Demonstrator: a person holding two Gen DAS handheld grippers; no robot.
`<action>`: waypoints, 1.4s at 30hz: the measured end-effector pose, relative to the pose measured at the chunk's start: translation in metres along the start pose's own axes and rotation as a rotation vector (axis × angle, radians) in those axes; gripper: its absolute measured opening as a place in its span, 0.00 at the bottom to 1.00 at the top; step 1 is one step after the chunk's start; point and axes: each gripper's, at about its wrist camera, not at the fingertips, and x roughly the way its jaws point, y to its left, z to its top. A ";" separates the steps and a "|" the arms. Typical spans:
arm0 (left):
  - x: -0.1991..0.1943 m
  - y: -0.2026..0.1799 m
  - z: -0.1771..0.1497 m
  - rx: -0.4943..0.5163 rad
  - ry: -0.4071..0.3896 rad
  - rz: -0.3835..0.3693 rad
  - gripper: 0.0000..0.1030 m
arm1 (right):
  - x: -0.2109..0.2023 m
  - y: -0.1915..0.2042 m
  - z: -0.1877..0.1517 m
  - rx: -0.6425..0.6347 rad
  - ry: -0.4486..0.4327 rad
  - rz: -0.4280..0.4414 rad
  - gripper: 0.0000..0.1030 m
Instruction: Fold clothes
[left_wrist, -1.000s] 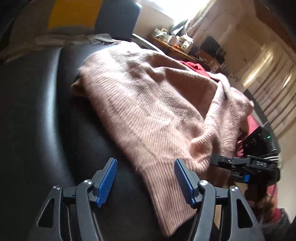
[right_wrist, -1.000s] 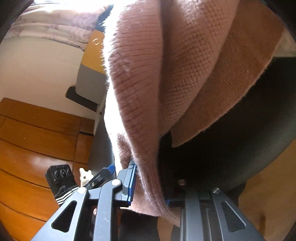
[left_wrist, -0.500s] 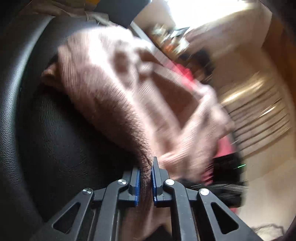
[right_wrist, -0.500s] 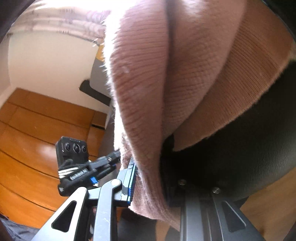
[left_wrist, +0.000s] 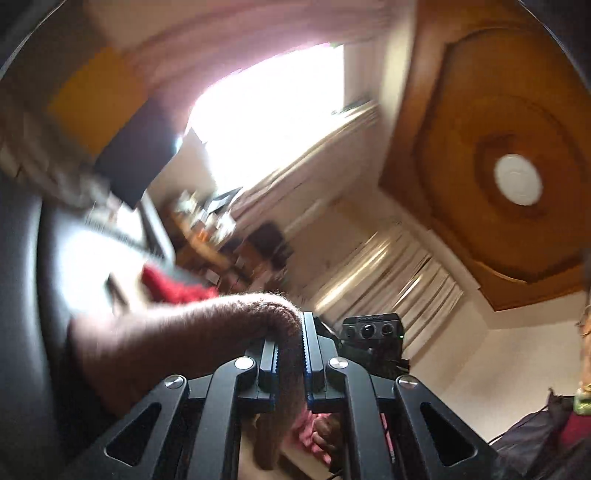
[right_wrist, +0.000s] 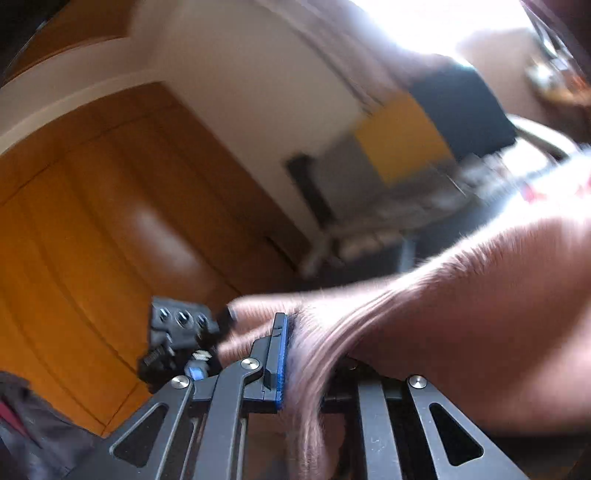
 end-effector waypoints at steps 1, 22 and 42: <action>-0.011 -0.015 0.005 0.031 -0.037 -0.005 0.08 | 0.002 0.016 0.008 -0.022 -0.021 0.036 0.13; -0.014 0.059 0.181 0.135 -0.057 0.798 0.13 | 0.184 0.041 0.168 -0.093 -0.037 0.000 0.71; -0.061 0.231 -0.025 -0.212 0.330 0.939 0.17 | 0.174 -0.159 -0.005 0.049 0.504 -0.444 0.85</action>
